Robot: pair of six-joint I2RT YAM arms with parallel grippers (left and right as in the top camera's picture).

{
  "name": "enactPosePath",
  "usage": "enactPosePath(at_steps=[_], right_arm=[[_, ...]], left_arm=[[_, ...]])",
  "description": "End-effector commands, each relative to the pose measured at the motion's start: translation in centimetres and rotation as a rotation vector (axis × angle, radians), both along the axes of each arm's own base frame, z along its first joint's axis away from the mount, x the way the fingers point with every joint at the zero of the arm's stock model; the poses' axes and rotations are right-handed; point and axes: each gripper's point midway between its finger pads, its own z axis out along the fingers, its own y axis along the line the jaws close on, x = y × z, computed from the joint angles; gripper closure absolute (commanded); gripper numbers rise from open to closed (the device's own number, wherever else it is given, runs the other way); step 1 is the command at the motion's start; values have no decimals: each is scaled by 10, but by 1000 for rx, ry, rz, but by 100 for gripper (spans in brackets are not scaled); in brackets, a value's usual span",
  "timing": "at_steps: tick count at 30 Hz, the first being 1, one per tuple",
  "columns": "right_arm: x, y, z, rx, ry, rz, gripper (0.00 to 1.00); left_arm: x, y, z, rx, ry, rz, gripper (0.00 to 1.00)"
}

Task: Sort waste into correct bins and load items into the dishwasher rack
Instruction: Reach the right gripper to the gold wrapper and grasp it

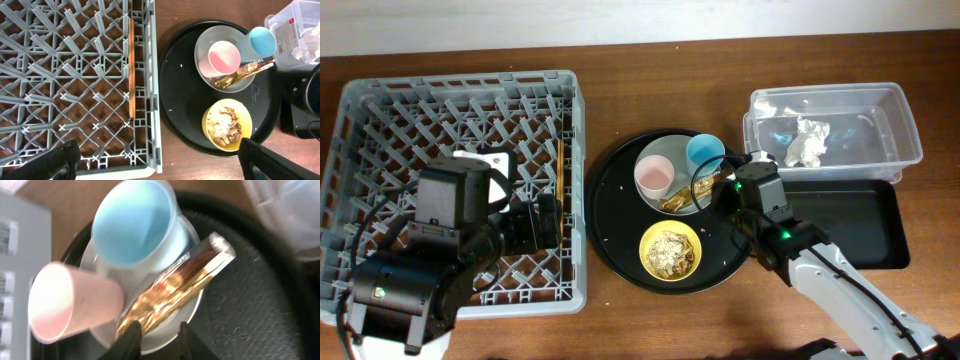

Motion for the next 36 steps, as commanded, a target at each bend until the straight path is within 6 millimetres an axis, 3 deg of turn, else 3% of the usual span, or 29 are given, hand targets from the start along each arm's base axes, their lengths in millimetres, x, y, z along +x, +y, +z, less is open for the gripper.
enactPosePath(at_steps=[1,2,5,8,10,12,13,15,16,19,21,23,26,27,31,36], right_arm=[[-3,-3,-15,-37,41,-9,47],[-1,-16,-29,-104,66,-57,33],[11,-14,-63,-125,99,-64,32],[27,-10,-65,-112,45,-73,32],[31,-24,-66,-170,29,-129,33],[34,-23,-71,-173,25,-132,35],[37,-22,-68,-166,10,-134,41],[40,-21,-65,-158,-9,-135,65],[40,-20,-65,-155,-8,-131,72],[39,-18,-54,-141,-22,-124,82],[36,-19,-38,-160,-49,-97,96],[29,-18,-23,-141,-56,-84,96],[13,-14,17,-81,-102,-48,96],[0,-9,16,-59,-59,-8,75],[-38,-4,-38,-69,205,67,60],[-56,-6,-81,-103,369,78,58]], left_arm=[[0,2,3,4,-12,5,1],[0,2,3,5,-12,6,1],[0,2,3,4,-13,6,1],[0,2,3,4,-12,5,1],[0,2,3,4,-12,5,1],[0,2,3,5,-12,6,1],[0,2,3,4,-13,6,1],[0,2,3,5,-12,6,1],[0,2,3,4,-12,5,1],[0,2,3,4,-12,5,1],[0,2,3,4,-12,5,1],[0,2,3,5,-12,6,1],[0,2,3,4,-12,5,1],[0,2,3,4,-12,5,1],[0,2,3,4,-13,6,1],[0,2,3,4,-13,6,1]])
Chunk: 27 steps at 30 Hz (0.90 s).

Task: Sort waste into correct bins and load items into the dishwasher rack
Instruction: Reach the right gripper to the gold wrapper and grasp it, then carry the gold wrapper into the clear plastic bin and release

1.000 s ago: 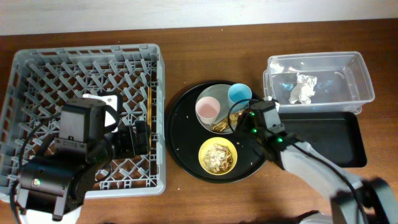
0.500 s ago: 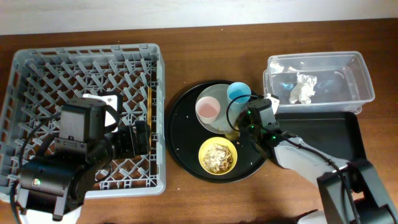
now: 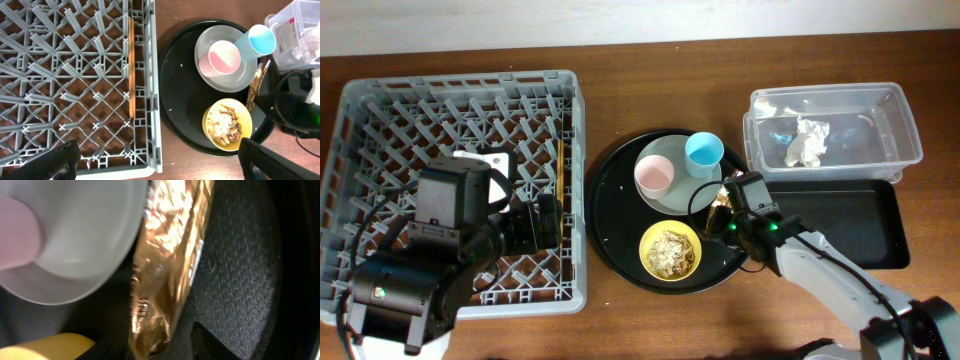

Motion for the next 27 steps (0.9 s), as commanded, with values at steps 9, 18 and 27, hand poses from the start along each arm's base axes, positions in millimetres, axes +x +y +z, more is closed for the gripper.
enactPosePath(at_steps=[9,18,27], right_arm=[[1,0,0,-18,6,8,59],[12,11,-16,-56,-17,49,59],[19,0,83,-90,-135,22,96]], left_arm=[[0,2,4,4,-14,5,1],[0,2,3,4,-14,6,1],[0,2,4,4,-14,6,0]])
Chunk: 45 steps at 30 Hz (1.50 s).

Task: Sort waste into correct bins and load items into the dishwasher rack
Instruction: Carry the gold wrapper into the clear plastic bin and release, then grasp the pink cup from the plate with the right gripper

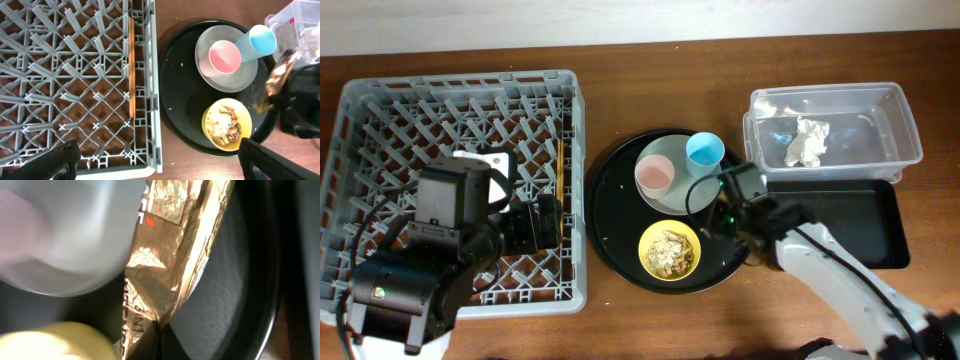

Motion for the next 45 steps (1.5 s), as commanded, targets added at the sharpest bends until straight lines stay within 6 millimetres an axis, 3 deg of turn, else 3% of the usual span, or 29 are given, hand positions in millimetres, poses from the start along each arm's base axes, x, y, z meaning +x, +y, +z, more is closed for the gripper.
enactPosePath(at_steps=[1,4,6,7,9,12,13,15,16,18,19,20,22,24,26,30,32,33,35,36,38,40,42,45], right_arm=[[15,-1,61,18,-177,-9,96],[43,-44,118,-134,-438,-194,96],[74,-71,139,-121,-567,-324,96],[83,-88,139,-111,-583,-395,96],[104,-132,120,-44,-564,-585,96],[137,-163,74,87,-499,-600,96],[144,-172,68,136,-499,-597,71],[147,-175,94,148,-555,-441,10],[145,-171,107,146,-575,-371,1],[124,-171,141,113,-569,-311,1],[95,-170,175,60,-550,-276,1],[75,-171,193,13,-543,-261,1],[23,-175,222,-78,-529,-277,1],[-6,-166,234,-73,-546,-269,2],[-17,-163,230,-70,-517,-269,1],[-7,-165,212,-62,-449,-270,1],[7,-169,188,-53,-363,-271,1],[14,-171,172,-47,-308,-272,2],[27,-172,146,-21,-227,-278,1],[37,-160,140,52,-219,-237,1],[33,-123,140,211,-201,-84,1],[13,-74,150,385,-202,190,3],[-12,-42,137,316,-108,345,14],[-50,36,125,223,-21,643,41]], left_arm=[[0,2,4,4,-14,5,1],[0,2,3,4,-14,5,1],[0,2,4,4,-14,5,1],[0,2,3,4,-13,5,1],[0,2,3,4,-14,5,1],[0,2,3,4,-13,5,1],[0,2,4,4,-14,5,1],[0,2,4,4,-14,5,1],[0,2,3,4,-13,5,1],[0,2,4,4,-14,5,1],[0,2,4,4,-14,5,1],[0,2,4,4,-14,5,1],[0,2,3,4,-14,5,1],[0,2,3,4,-14,5,1],[0,1,4,-2,-15,7,1],[12,-1,14,-15,-77,8,1],[3,-37,13,-177,-22,-130,4],[4,-43,9,-195,3,-146,8],[5,-43,2,-189,36,-143,8],[3,-41,1,-184,47,-139,2],[-3,-35,-5,-155,76,-118,1],[0,-15,-11,-60,72,-49,1],[8,8,-11,40,42,52,1],[11,36,-11,155,21,174,1]])
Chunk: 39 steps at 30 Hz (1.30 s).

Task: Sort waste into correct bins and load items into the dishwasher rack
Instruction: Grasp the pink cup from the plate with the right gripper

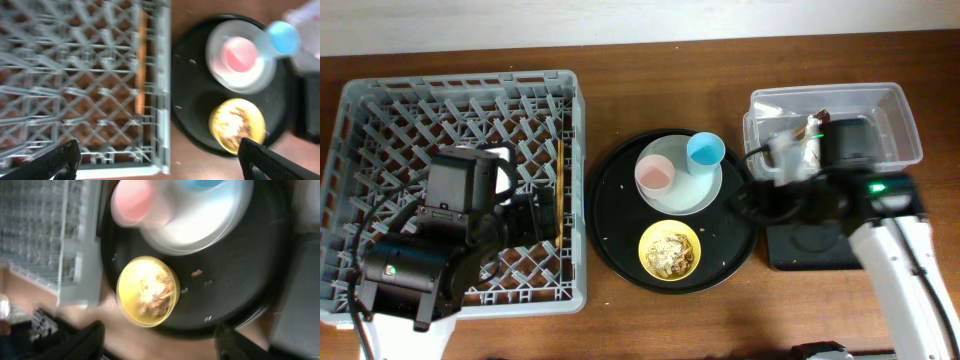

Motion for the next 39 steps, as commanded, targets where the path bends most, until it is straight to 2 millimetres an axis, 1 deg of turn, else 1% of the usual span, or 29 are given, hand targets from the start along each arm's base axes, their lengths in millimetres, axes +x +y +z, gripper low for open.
enactPosePath(at_steps=[1,4,5,6,7,8,9,10,11,12,13,14,15,16,17,18,19,20,21,23,25,27,30,31,33,34,35,37,39], right_arm=[[-27,53,-7,-116,-36,194,41],[-44,98,-24,-270,-80,264,41],[-52,117,-34,-311,-88,302,43],[-47,118,-48,-396,-87,232,43],[-36,107,-53,-464,-94,154,44],[-28,99,-51,-461,-89,107,48],[-18,86,-39,-450,-108,52,49],[-6,59,-14,-453,-151,-39,46],[4,26,13,-440,-187,-121,25],[9,2,27,-437,-198,-168,14],[15,-13,41,-405,-224,-120,14],[19,-13,51,-349,-244,-41,18],[23,-5,59,-282,-256,13,26],[36,13,63,-221,-275,82,43],[50,36,53,-216,-292,146,44],[61,60,36,-238,-303,234,48],[79,79,8,-303,-297,268,50],[89,89,-8,-323,-291,283,50],[94,110,-32,-305,-261,329,49],[96,145,-66,-306,-265,428,50],[89,177,-94,-356,-316,587,53],[87,183,-113,-416,-308,608,53],[88,182,-119,-442,-303,605,59],[89,188,-113,-414,-319,606,59],[95,196,-77,-387,-379,595,60],[101,195,-65,-399,-408,577,60],[104,189,-66,-437,-410,561,59],[103,176,-88,-516,-350,561,60],[110,160,-105,-609,-327,536,61]], left_arm=[[0,29,1,113,-18,126,1],[2,40,1,91,-14,197,1],[0,42,0,88,-5,207,1],[0,43,-1,82,2,212,1],[-1,30,-3,28,19,157,1],[-3,17,-5,-17,33,87,1],[-6,2,-7,-65,52,3,1],[-8,-4,-11,-74,63,-23,2],[-5,-11,-14,-75,57,-47,4],[-4,-15,-16,-73,61,-63,4],[-2,-16,-19,-67,75,-64,4],[3,-13,-24,-47,85,-52,3],[9,-9,-28,-20,94,-36,3],[18,-9,-35,-5,107,-28,3],[25,-9,-39,-15,118,-5,3],[28,-5,-41,-19,123,18,1],[27,3,-41,-20,127,45,1],[24,12,-40,-17,133,76,1],[19,32,-38,-14,136,146,1],[15,55,-37,-20,139,231,1],[11,58,-40,-18,161,242,1],[9,58,-41,-14,167,237,1],[9,58,-42,-14,170,237,1],[9,58,-42,-13,173,237,1],[8,58,-50,-12,190,237,1],[7,58,-55,-10,200,237,1],[5,58,-62,-9,217,237,1],[5,58,-65,-9,221,237,1],[7,58,-64,-9,214,237,1]])
